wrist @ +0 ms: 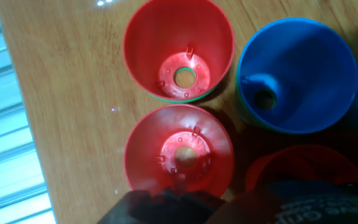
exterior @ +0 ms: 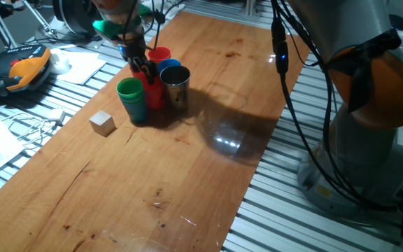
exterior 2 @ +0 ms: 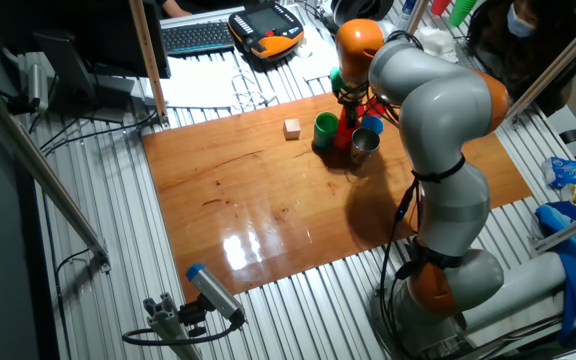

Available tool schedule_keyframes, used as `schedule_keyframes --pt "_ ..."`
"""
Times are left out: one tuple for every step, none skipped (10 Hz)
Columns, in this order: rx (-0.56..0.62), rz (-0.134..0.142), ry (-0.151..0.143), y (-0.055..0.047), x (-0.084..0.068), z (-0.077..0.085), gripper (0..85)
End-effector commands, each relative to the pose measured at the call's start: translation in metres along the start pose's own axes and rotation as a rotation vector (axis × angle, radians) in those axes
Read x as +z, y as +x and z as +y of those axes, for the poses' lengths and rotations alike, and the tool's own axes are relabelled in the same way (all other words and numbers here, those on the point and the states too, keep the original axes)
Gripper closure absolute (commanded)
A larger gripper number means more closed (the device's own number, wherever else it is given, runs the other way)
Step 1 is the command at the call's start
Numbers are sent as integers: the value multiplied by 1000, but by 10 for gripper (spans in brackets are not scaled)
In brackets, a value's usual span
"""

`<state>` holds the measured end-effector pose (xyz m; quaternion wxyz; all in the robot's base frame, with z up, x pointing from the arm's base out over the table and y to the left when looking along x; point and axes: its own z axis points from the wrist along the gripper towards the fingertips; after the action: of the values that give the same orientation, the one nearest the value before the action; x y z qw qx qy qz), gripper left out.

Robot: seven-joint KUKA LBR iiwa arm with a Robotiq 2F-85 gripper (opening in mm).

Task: Stack the cups

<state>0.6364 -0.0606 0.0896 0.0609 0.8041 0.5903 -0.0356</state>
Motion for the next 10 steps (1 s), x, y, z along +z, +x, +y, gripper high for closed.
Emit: schedule_keyframes --pt "-5 0 2 -1 0 1 510" --pt "-16 3 3 -2 -2 3 680" --pt "-25 12 -16 -4 -4 4 850" --pt "-32 11 -18 -5 -5 6 850" --pt "-39 10 -21 -6 -7 9 850" --pt "-42 12 -22 -6 -11 12 850" --pt "-40 17 -22 -5 -18 18 850" --pt "-42 11 -22 -5 -25 22 850" --pt "-40 17 -21 -5 -30 26 850" --pt "-40 25 -17 -6 -36 29 850"
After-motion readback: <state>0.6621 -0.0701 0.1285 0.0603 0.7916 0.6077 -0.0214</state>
